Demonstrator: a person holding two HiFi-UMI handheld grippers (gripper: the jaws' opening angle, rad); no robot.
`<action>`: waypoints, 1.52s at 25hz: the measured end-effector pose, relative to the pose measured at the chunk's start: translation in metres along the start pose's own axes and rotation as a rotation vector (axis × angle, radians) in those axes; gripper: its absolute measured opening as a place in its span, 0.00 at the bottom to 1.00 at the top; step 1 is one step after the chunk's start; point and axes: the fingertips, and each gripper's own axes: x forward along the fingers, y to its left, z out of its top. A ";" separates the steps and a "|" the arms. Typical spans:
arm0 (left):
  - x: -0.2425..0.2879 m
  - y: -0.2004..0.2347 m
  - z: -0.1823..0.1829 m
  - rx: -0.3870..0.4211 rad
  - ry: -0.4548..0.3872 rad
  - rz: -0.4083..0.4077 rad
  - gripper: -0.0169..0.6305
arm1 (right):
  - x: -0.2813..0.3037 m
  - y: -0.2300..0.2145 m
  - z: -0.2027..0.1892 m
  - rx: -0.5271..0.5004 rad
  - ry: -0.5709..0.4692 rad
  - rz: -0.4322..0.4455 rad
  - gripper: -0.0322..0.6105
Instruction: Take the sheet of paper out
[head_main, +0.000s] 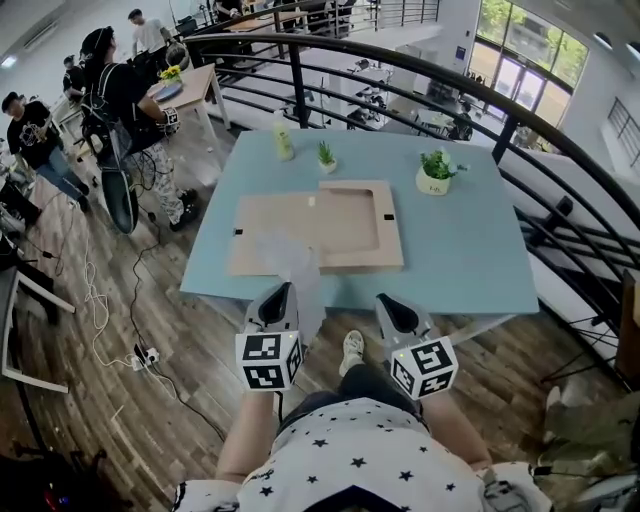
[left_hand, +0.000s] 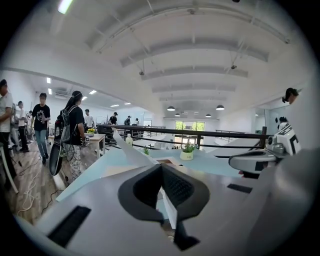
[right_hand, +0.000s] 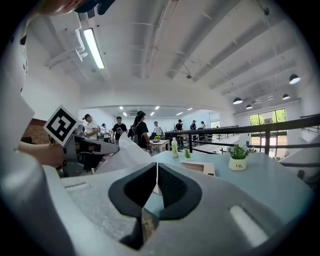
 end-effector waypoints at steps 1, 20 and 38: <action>-0.005 -0.004 -0.001 -0.001 -0.005 -0.006 0.03 | -0.003 0.002 0.000 -0.002 -0.002 0.000 0.07; -0.037 -0.036 0.000 0.004 -0.055 -0.069 0.03 | -0.033 0.009 0.000 -0.029 -0.033 -0.046 0.06; -0.029 -0.029 0.003 0.006 -0.048 -0.074 0.03 | -0.024 0.003 0.005 -0.048 -0.037 -0.065 0.06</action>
